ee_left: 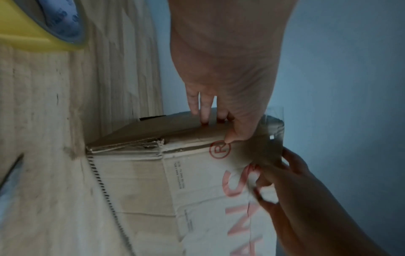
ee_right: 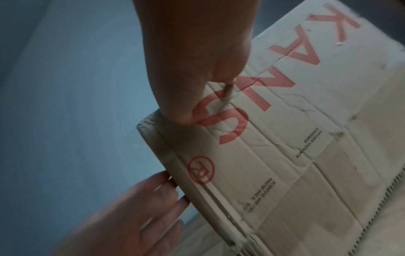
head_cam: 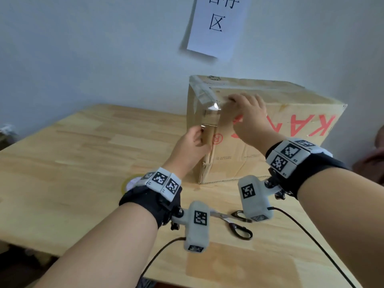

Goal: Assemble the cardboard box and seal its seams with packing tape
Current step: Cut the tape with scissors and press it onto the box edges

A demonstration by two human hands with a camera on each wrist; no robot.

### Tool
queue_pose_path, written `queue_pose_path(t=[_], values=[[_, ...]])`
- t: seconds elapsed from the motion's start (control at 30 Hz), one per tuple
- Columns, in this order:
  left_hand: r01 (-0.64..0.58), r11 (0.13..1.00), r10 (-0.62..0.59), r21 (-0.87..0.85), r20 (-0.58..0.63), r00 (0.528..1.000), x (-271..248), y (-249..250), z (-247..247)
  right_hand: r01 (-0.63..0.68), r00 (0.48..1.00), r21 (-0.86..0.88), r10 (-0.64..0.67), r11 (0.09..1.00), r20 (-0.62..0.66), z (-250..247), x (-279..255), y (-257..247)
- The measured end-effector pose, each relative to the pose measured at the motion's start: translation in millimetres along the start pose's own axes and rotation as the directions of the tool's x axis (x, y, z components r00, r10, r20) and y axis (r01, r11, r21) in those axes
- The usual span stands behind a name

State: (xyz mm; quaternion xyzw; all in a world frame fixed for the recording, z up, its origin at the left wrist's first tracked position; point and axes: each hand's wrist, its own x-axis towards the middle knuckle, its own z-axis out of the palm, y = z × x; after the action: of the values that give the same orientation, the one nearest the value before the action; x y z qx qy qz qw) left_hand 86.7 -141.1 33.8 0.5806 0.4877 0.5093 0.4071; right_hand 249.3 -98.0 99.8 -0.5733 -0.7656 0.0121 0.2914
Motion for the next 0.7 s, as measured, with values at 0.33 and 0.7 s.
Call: queue_pose_path(t=[0.33,0.7], values=[[-0.076,0.959,0.017,0.273,0.213,0.977,-10,4,35,0.024,0.999,0.138,-0.020,0.990,-0.024,-51,-29,20],[-0.199,0.725,0.305,0.659,-0.050,0.951,3,53,7,-0.100,0.994,-0.240,0.106,0.966,0.014,-27,-24,-23]])
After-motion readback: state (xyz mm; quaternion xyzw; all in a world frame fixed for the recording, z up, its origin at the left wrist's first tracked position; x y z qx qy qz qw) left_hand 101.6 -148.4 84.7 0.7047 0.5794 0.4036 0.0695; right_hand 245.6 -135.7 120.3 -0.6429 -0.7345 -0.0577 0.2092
